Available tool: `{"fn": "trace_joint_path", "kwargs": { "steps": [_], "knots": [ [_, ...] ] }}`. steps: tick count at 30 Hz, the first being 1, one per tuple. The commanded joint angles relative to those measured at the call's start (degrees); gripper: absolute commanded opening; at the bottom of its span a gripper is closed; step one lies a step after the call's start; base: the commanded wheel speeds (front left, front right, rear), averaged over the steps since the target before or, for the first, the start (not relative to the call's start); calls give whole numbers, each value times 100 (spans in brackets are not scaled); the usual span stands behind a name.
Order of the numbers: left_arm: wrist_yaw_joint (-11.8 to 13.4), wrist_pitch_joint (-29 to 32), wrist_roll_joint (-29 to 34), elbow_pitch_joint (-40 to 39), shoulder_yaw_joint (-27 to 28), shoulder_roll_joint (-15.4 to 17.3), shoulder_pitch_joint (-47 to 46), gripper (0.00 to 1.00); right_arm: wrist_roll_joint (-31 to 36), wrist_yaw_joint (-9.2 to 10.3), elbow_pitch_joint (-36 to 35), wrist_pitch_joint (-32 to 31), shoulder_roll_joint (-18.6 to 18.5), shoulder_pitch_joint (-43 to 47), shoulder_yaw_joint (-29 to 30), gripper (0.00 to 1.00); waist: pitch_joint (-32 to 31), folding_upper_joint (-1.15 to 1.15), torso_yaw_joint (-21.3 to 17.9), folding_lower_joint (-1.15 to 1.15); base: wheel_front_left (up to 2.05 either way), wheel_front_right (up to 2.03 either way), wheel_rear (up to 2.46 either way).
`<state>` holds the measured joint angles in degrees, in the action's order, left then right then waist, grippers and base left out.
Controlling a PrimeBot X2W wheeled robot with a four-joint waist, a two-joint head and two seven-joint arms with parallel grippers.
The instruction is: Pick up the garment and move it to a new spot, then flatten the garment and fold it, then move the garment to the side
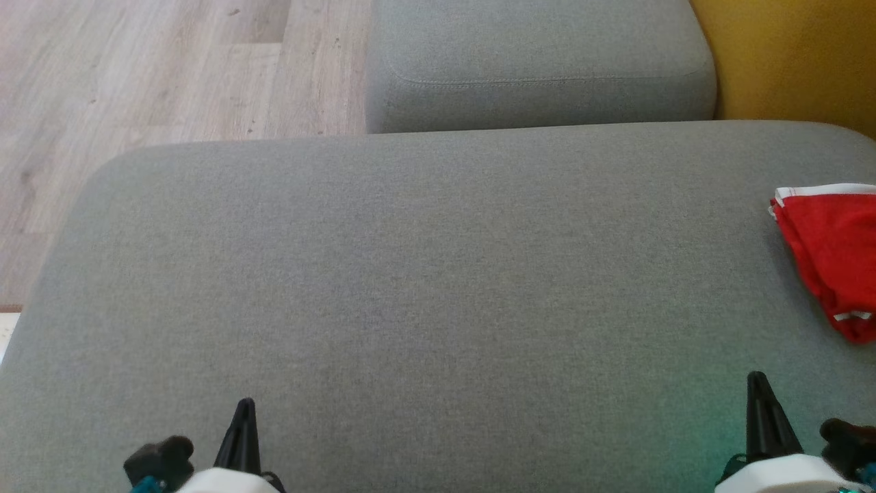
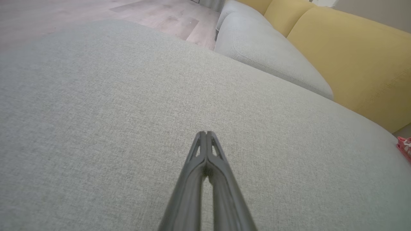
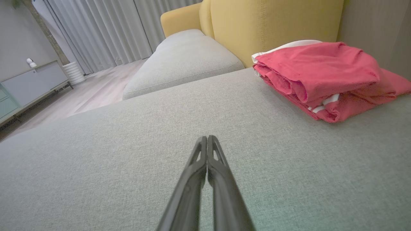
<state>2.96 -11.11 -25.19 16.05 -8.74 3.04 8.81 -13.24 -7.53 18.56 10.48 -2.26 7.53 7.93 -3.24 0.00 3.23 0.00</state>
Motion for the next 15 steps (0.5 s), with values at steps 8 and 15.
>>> {"fn": "trace_joint_path", "kwargs": {
  "steps": [8,15],
  "knots": [
    [-120,124,-594,-173,162,39,-391,0,-689,1,-228,-154,-21,-375,-34,0,27,0,-24,0,0,0,0],
    [-188,233,-1050,-179,248,45,-469,0,-1214,1,-245,-266,-24,-446,-43,0,50,0,-46,0,0,0,0]
  ]
}}
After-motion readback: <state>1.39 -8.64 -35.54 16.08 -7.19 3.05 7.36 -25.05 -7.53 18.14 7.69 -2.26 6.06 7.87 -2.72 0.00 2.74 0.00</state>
